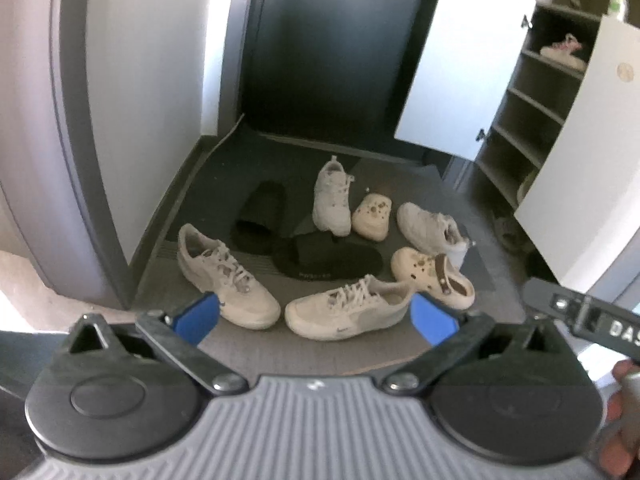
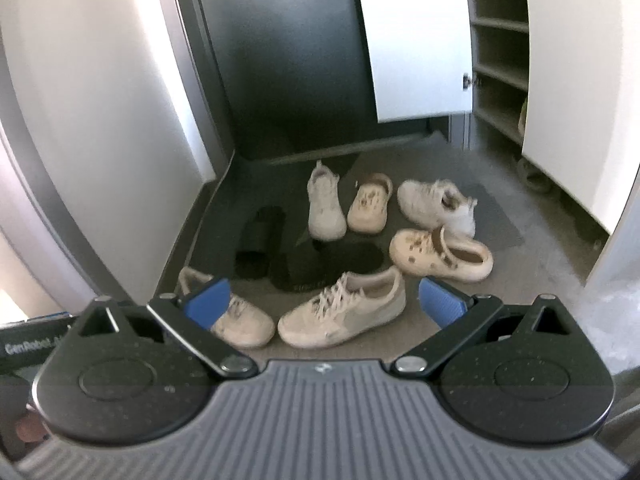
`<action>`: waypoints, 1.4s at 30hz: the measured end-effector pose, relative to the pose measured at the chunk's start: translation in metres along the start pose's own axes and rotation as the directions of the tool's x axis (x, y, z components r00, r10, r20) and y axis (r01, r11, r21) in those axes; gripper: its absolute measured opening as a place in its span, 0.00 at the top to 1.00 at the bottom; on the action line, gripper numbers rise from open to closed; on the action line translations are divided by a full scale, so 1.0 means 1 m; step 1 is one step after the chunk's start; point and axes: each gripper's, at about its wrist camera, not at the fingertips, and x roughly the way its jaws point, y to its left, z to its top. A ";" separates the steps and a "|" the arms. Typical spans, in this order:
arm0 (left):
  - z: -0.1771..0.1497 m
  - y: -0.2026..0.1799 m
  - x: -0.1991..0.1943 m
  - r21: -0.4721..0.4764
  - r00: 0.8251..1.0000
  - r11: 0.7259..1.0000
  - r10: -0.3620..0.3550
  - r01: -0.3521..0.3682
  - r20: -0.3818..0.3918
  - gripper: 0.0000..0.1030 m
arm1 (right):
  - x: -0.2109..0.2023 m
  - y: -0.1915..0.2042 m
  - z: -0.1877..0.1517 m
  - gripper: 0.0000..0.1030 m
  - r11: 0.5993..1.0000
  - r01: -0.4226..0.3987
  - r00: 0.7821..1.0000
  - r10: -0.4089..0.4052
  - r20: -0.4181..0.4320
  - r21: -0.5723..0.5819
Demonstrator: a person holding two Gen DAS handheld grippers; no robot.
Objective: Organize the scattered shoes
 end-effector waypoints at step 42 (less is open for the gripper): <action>0.120 0.063 0.157 -0.002 0.994 0.994 0.105 -0.105 -0.006 0.00 | -0.016 0.016 0.083 0.00 0.916 -0.400 0.882 0.374 0.288 0.035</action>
